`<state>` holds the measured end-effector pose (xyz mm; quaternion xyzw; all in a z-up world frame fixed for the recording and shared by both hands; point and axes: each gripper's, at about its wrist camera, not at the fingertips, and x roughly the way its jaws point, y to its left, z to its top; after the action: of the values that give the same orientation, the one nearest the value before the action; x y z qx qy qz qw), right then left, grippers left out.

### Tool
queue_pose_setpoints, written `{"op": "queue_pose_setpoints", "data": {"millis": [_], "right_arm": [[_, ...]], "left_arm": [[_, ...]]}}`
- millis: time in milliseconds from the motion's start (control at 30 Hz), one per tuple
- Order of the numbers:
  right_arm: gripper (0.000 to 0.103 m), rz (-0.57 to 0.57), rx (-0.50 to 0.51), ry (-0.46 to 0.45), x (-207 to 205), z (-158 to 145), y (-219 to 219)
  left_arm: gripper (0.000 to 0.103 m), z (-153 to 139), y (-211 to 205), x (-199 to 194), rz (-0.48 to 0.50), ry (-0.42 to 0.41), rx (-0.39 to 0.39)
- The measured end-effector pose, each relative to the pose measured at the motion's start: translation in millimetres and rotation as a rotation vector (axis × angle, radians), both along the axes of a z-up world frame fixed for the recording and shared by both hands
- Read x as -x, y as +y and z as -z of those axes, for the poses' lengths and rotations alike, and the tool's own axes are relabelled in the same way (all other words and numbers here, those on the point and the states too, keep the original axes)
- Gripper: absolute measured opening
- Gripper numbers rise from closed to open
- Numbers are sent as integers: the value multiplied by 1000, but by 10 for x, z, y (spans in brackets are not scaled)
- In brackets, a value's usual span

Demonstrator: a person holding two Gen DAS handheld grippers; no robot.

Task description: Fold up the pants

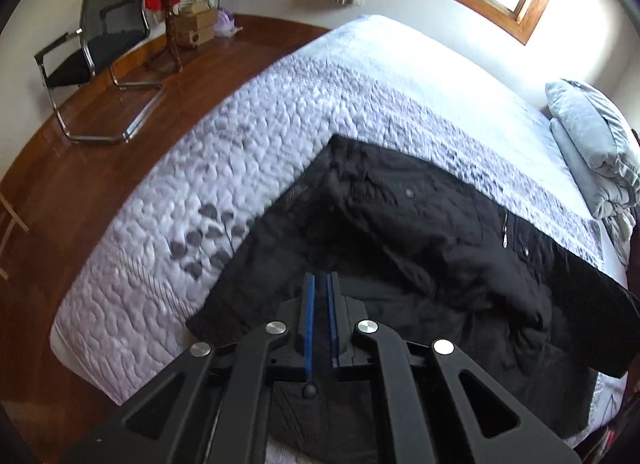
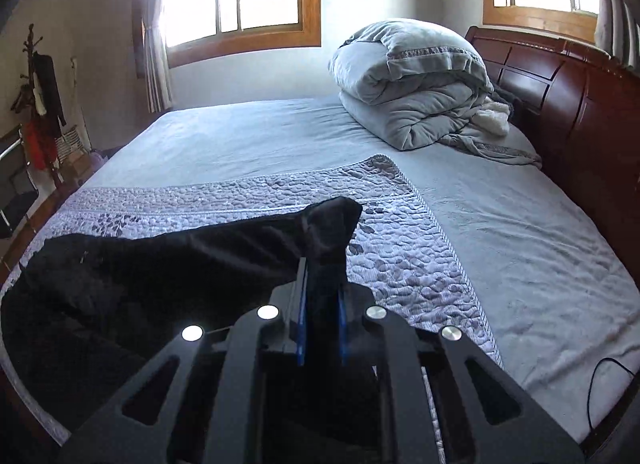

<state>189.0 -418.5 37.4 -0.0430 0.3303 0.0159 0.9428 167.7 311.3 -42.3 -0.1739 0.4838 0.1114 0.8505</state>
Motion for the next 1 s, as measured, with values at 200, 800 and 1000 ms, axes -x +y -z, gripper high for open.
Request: {"op": "queue_pose_setpoints", "data": {"millis": [200,800,1000], "right_arm": [[10,5,1,11,-1,-7,42],[11,71,27,123,-427,329,-35],[12,79,20,133,-413,357,-46]], "left_arm": [[75,116,-44,-476,-5,-5,118],[74,1089,220,-2193,-13,280,106],[27,1119,152,-2189,6,282,137]]}}
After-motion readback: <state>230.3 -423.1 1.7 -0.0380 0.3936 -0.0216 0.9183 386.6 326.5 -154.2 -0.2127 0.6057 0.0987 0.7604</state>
